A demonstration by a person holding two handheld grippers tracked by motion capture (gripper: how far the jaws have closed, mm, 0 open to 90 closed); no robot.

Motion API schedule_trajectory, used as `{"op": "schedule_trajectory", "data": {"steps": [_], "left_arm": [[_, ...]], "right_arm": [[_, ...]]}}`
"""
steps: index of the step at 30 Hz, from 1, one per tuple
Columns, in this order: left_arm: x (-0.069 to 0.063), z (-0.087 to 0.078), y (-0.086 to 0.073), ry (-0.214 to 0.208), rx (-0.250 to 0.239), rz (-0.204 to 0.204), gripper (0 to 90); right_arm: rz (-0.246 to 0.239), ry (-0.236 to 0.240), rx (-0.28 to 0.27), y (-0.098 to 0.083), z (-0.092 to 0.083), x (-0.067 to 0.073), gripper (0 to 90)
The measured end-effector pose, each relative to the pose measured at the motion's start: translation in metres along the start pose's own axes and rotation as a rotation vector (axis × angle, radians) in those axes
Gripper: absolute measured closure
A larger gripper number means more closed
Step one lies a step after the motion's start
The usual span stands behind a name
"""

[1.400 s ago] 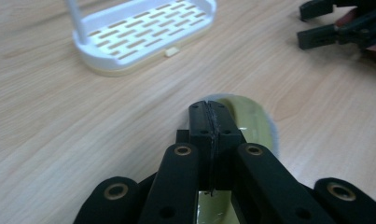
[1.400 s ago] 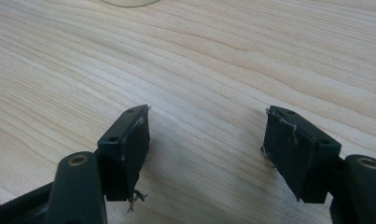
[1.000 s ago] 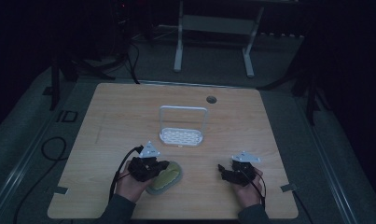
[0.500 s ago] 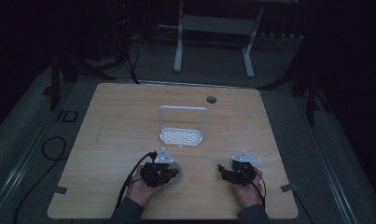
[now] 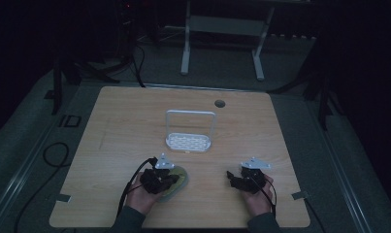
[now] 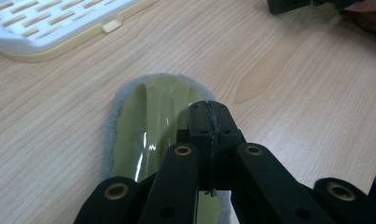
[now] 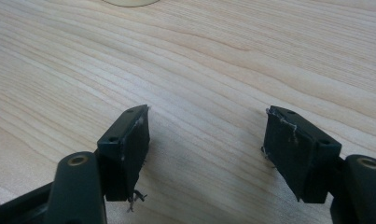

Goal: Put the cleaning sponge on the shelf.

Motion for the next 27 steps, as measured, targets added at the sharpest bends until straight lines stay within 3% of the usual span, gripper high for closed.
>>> {"op": "schedule_trajectory", "data": {"steps": [14,22,27], "left_arm": [[0.014,-0.011,-0.011,0.033,0.009,-0.034,89.8],[0.020,-0.022,-0.013,0.044,0.012,-0.032,89.2],[0.022,-0.031,-0.006,0.037,0.012,0.004,78.2]], "right_arm": [[0.000,0.000,0.000,0.000,0.000,0.000,30.9],[0.000,0.000,0.000,0.000,0.000,0.000,30.9],[0.000,0.000,0.000,0.000,0.000,0.000,30.9]]}}
Point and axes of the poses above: each handheld gripper's, and its own axes: z roughly forward along the jaws, y roughly out of its top, x roughly to its left, the point moved 4 cm from there along z, roughly forward along the jaws, and after that the axes turned 5 degrees about x, right-handed, at the moved point
